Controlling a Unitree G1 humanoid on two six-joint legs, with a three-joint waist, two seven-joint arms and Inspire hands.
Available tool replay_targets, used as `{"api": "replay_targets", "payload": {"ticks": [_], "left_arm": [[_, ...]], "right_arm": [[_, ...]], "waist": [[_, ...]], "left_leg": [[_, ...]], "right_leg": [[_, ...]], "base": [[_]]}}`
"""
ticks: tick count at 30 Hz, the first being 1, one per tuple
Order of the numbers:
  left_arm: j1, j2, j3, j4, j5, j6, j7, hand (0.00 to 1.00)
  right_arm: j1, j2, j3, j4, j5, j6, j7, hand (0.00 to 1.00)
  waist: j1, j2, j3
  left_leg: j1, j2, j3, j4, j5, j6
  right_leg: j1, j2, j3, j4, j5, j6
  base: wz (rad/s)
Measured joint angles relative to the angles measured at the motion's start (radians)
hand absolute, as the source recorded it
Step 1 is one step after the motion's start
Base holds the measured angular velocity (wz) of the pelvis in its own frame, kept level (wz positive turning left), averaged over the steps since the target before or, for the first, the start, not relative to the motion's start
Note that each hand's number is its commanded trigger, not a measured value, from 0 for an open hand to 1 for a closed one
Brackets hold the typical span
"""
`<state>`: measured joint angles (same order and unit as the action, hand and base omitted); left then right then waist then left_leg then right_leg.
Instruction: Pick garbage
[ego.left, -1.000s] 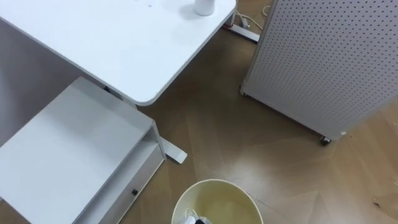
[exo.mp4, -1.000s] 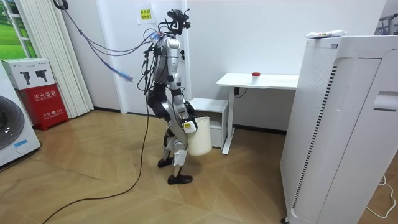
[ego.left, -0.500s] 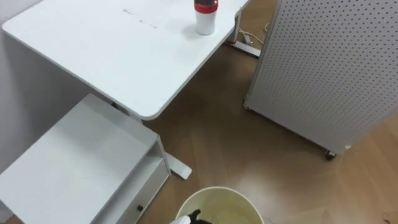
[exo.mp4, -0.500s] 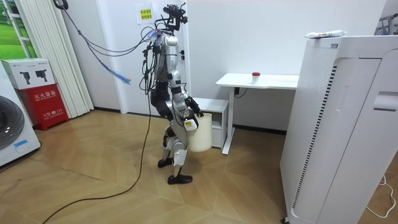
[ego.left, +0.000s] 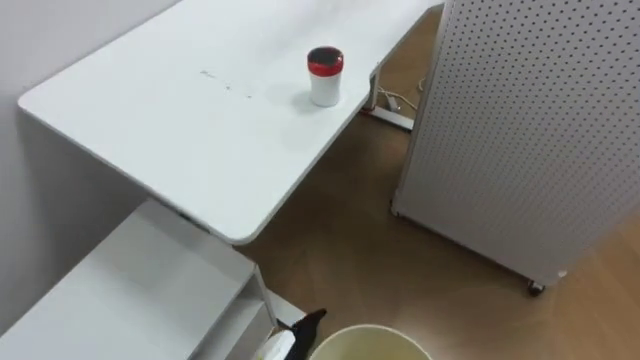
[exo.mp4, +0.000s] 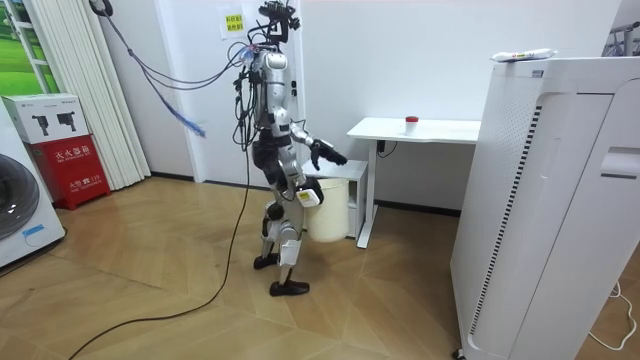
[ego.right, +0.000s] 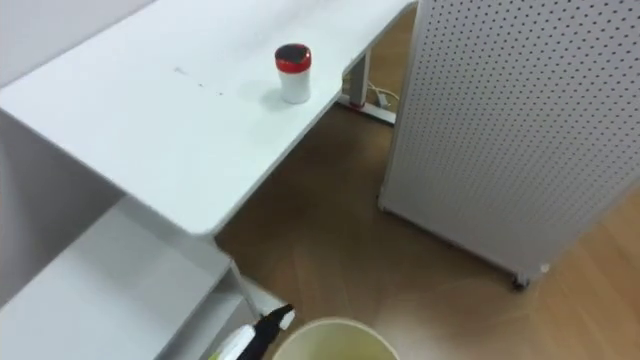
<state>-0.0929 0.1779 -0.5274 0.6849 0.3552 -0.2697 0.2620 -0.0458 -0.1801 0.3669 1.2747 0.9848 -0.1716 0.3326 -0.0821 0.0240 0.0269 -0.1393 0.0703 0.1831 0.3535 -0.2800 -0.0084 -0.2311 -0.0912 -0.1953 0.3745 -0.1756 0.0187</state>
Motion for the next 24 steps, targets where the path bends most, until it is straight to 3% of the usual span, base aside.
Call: {"api": "replay_targets", "payload": {"ticks": [3,6,10,15,19,24], "left_arm": [[0.007,0.038,0.019,-0.1,-0.015,-0.008,0.03,0.0],[0.012,0.047,0.055,-0.16,-0.021,-0.039,0.057,0.0],[0.014,0.04,0.098,-0.197,-0.018,-0.067,0.081,0.0],[0.039,0.032,0.177,-0.227,-0.02,-0.068,0.105,0.0],[0.053,0.036,0.224,-0.298,-0.019,-0.067,0.122,0.0],[0.051,0.031,0.253,-0.332,-0.03,-0.079,0.149,0.0]], "right_arm": [[0.016,-0.011,-0.002,-0.035,-0.004,0.0,-0.023,1.0],[0.064,-0.015,-0.047,-0.102,-0.035,-0.001,-0.039,1.0],[0.087,-0.01,-0.08,-0.129,-0.055,-0.001,-0.041,1.0],[0.104,-0.01,-0.113,-0.15,-0.132,0.002,-0.053,1.0],[0.108,-0.008,-0.116,-0.146,-0.137,0.022,-0.052,1.0],[0.108,-0.005,-0.116,-0.133,-0.17,0.023,-0.038,1.0]], "waist": [[0.002,-0.004,-0.006],[-0.004,-0.01,-0.0107],[-0.019,-0.019,-0.0111],[0.003,-0.051,-0.0182],[0.018,-0.052,-0.0175],[0.008,-0.046,-0.0153]], "left_leg": [[0.04,-0.002,0.006,-0.018,0.003,-0.001],[0.092,-0.011,0.007,-0.051,0.015,-0.001],[0.119,-0.016,0.019,-0.059,0.018,0.002],[0.159,-0.01,0.092,-0.064,0.017,0.001],[0.169,0.007,0.133,-0.063,0.001,-0.003],[0.188,0.023,0.171,-0.071,-0.004,-0.011]], "right_leg": [[0.03,0.0,0.002,-0.005,0.0,0.0],[0.072,-0.005,0.002,-0.019,-0.004,0.007],[0.09,-0.009,0.004,-0.026,-0.004,0.009],[0.08,-0.011,0.015,-0.006,-0.001,0.007],[0.072,0.006,0.024,-0.013,0.018,0.002],[0.073,0.01,-0.029,-0.01,0.034,-0.011]], "base": [[-0.04],[-0.01],[-0.05],[-0.38],[-0.4],[-0.26]]}}
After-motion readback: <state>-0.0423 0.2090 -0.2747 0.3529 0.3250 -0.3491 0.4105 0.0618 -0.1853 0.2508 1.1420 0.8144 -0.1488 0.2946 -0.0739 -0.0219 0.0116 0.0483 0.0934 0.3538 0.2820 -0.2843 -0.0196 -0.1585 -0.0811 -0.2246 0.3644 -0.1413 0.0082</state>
